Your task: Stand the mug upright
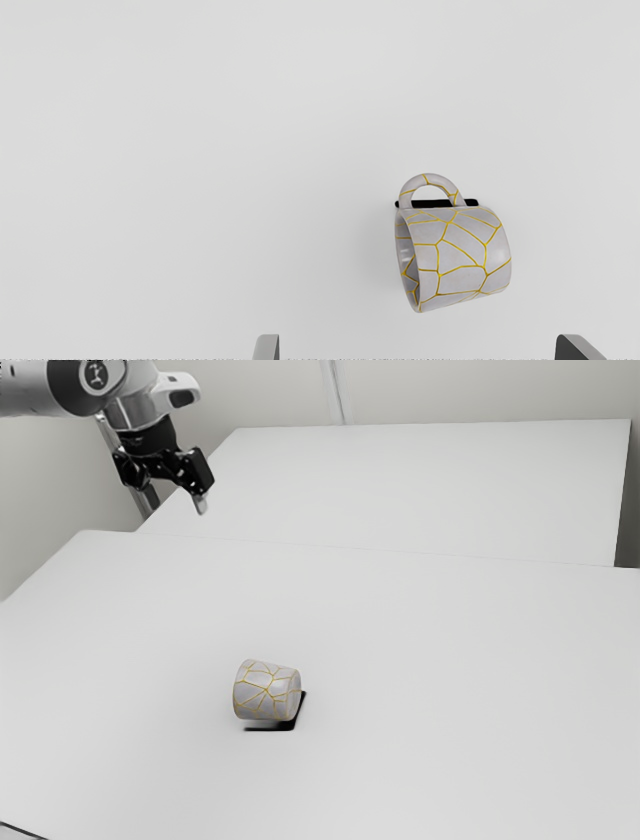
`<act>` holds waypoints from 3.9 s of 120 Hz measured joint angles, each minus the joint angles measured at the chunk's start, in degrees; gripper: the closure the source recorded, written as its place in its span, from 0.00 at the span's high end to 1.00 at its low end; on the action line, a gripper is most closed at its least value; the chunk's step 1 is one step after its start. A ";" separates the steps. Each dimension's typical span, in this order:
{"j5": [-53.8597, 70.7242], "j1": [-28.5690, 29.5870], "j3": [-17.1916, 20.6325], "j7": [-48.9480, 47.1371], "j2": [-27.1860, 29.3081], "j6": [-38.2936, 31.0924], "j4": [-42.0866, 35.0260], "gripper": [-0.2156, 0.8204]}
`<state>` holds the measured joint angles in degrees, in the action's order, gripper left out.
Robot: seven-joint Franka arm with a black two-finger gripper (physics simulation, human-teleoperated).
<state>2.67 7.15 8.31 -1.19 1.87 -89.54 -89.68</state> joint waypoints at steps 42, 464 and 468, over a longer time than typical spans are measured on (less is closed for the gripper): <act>-9.64 0.11 -4.67 1.39 4.75 -3.39 -15.39 0.79; 2.66 -17.63 -15.22 27.89 0.15 -37.40 -38.86 0.04; 3.05 -17.40 -15.21 27.41 0.06 -38.24 -38.94 0.04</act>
<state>5.72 -10.25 -6.90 26.22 1.92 -127.78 -128.62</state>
